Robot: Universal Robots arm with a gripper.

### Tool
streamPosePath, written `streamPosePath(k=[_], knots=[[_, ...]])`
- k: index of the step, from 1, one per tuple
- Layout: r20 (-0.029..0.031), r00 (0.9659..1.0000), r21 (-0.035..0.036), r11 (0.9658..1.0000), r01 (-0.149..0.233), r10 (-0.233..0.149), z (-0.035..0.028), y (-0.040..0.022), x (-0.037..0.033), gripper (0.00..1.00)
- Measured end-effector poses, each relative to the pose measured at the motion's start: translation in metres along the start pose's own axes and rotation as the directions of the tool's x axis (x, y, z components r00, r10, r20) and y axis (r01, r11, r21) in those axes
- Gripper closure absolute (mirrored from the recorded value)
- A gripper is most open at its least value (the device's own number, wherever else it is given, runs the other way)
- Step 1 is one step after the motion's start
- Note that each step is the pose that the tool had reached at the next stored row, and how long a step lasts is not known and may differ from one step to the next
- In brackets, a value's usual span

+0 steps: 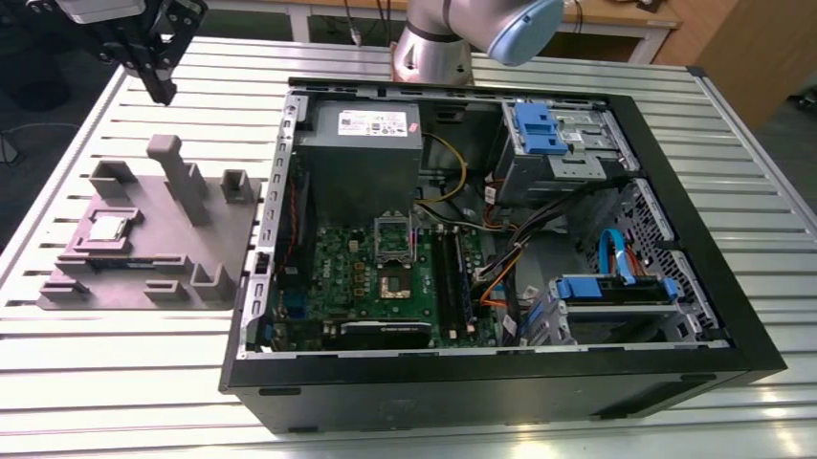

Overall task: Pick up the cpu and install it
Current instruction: 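Reach for the cpu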

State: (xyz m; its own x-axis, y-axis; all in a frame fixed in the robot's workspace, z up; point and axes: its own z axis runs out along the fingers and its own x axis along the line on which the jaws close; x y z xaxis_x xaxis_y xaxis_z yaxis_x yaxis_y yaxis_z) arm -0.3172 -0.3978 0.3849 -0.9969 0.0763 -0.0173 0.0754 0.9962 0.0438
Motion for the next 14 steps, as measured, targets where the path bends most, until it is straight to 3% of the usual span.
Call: streamPosePath(k=[14], knots=[[0.0,1.0,-0.0001,1.0,0.0,0.0,0.0004,-0.0008,0.0107,0.9]])
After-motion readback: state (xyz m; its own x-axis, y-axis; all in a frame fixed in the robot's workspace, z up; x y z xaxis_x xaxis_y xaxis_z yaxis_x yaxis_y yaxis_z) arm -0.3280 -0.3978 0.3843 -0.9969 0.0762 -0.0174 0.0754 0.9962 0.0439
